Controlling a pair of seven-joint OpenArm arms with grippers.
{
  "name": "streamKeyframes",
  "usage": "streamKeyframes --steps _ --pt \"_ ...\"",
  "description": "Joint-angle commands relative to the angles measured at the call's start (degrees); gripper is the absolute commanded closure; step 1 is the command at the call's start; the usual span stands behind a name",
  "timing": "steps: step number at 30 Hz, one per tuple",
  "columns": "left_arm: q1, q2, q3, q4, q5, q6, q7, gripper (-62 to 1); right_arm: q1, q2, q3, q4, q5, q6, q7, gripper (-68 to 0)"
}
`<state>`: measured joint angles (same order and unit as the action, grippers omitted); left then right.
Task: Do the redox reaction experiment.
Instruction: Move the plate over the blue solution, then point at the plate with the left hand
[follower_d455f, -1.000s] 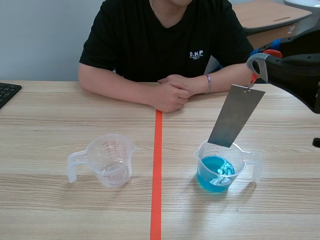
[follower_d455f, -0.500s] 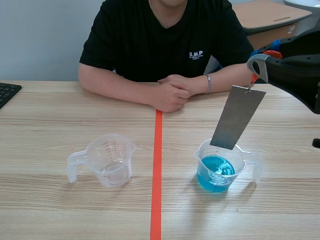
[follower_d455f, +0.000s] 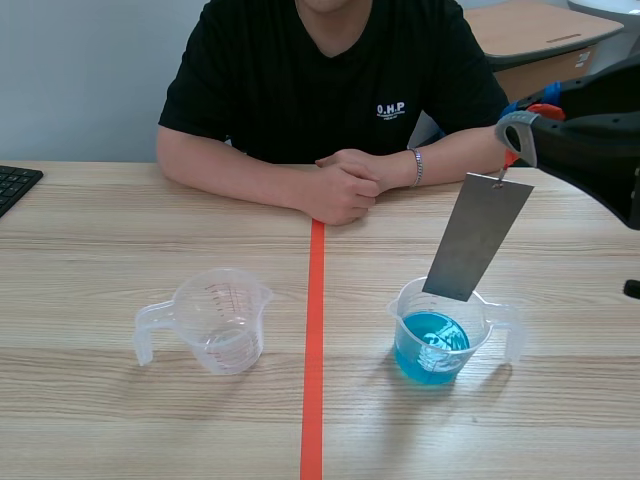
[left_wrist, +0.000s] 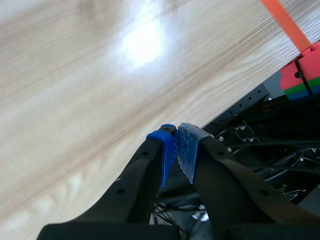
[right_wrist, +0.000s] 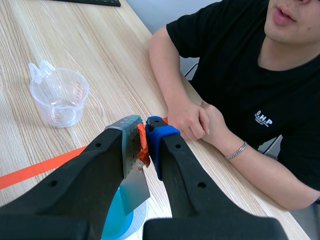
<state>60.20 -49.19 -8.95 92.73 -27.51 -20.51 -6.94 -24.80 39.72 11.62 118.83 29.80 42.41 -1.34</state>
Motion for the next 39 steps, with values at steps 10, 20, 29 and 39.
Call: streamKeyframes --steps 10,20,29,39 --pt "-10.2 -10.1 1.1 4.5 -1.9 -6.3 -1.2 -4.6 0.7 1.0 0.4 0.3 0.2 0.3 1.2 -1.5" --pt "-31.9 -11.5 17.8 6.3 -1.9 -5.9 -0.7 -4.6 0.7 1.0 0.4 0.3 0.2 0.3 1.0 -1.5" --pt "-50.3 -4.9 32.3 6.3 1.4 -2.7 1.9 -4.6 0.7 1.0 0.4 0.3 0.2 0.3 1.0 -1.5" --pt "-64.4 6.8 46.8 4.8 7.8 1.8 7.2 -4.6 0.7 1.0 0.4 0.3 0.2 0.3 1.0 -1.5"
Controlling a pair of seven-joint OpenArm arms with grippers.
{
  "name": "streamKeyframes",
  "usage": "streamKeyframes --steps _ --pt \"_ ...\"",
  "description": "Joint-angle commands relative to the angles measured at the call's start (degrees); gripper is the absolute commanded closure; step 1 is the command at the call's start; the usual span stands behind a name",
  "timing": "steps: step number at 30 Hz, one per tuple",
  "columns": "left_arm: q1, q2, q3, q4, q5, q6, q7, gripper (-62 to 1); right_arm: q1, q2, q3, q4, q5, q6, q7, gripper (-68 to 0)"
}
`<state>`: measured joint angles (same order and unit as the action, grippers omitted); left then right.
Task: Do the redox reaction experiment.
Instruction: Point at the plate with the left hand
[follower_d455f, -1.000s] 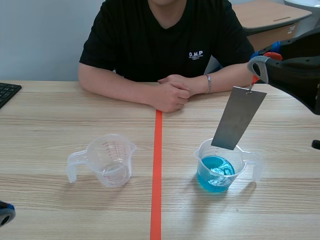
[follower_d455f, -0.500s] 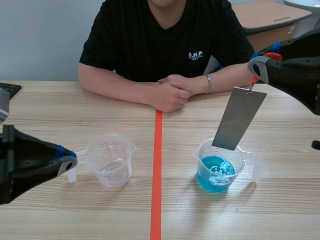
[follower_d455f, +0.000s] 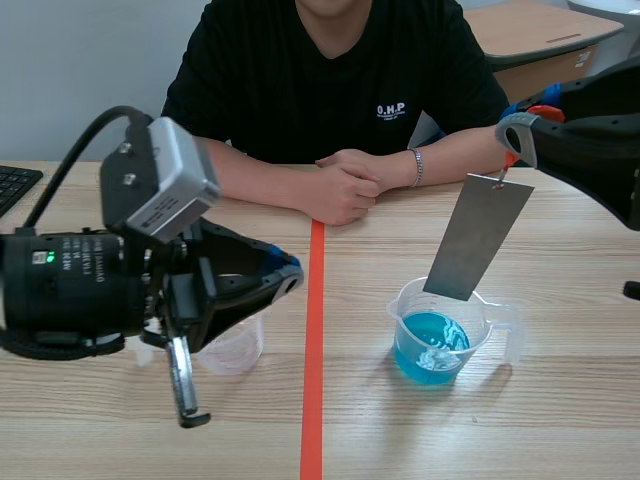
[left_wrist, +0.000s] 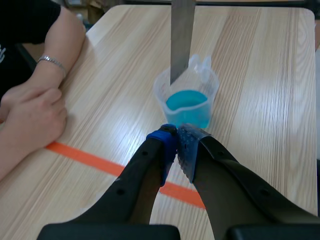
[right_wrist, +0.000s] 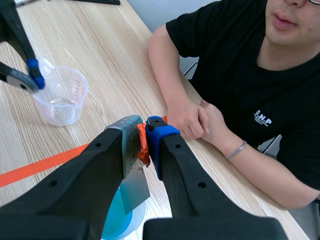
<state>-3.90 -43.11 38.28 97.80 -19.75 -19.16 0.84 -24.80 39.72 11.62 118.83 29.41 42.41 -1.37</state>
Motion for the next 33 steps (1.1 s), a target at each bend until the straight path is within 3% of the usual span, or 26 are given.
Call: streamKeyframes --steps 1,13,33 --pt "-1.2 2.0 0.5 -0.9 1.1 0.6 -0.2 -4.6 0.7 1.0 0.4 0.3 0.6 0.3 1.1 -1.5" --pt "-8.5 13.0 5.5 -11.2 4.8 0.6 1.5 -4.6 0.7 1.0 0.4 0.3 0.6 0.3 1.1 -1.5" --pt "-11.4 23.8 9.0 -22.7 11.3 3.2 0.1 -4.6 0.7 1.0 0.4 0.3 0.6 0.3 1.1 -1.5"
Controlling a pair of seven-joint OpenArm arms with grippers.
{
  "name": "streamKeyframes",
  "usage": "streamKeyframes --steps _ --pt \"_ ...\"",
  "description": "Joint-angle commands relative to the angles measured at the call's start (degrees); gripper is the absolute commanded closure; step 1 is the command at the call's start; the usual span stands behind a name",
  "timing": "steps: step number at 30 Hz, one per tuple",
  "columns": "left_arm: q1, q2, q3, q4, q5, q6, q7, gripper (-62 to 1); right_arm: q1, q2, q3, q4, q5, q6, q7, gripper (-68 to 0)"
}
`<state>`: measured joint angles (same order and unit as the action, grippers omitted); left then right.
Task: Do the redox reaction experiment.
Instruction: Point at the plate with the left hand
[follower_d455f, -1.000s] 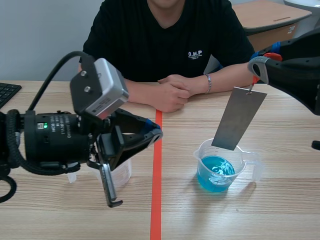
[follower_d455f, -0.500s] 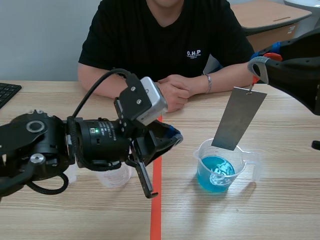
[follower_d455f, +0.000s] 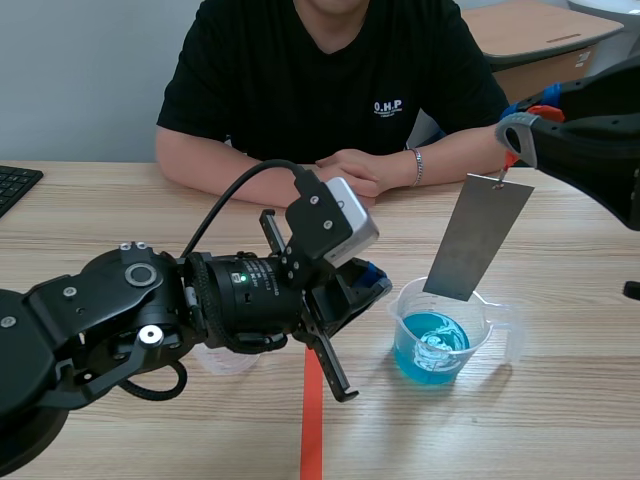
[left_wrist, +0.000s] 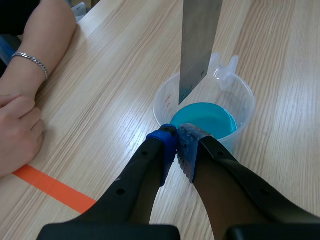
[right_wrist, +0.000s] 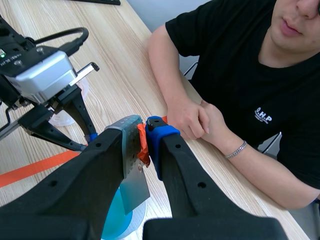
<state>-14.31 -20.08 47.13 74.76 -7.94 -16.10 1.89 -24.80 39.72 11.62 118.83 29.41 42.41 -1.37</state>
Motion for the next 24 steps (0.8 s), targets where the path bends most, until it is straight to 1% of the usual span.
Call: streamKeyframes --steps 1,6,10,14,17,24 --pt "-1.2 1.3 0.2 -0.2 -0.4 0.3 -0.9 -4.6 0.7 1.0 0.4 0.3 0.6 0.3 1.1 -1.5" --pt "-1.6 3.0 0.5 -1.8 1.4 0.6 -1.0 -4.6 0.7 1.0 0.4 0.3 0.6 0.3 1.1 -1.5" --pt "-1.6 3.9 0.5 -2.3 1.4 2.1 -1.1 -4.6 0.7 1.0 0.4 0.3 0.6 0.3 1.1 -1.5" --pt "-1.8 4.2 0.7 -2.7 1.4 2.1 -1.0 -4.6 0.7 1.0 0.4 0.3 0.6 0.3 1.1 -1.5" --pt "-1.8 4.2 1.1 -2.7 1.4 3.2 -1.3 -4.6 0.7 1.0 0.4 0.3 0.6 0.3 1.1 -1.5" --pt "-1.8 4.2 1.2 -2.7 1.4 3.1 -1.8 -4.6 0.7 1.0 0.4 0.3 0.6 0.3 1.1 -1.5"
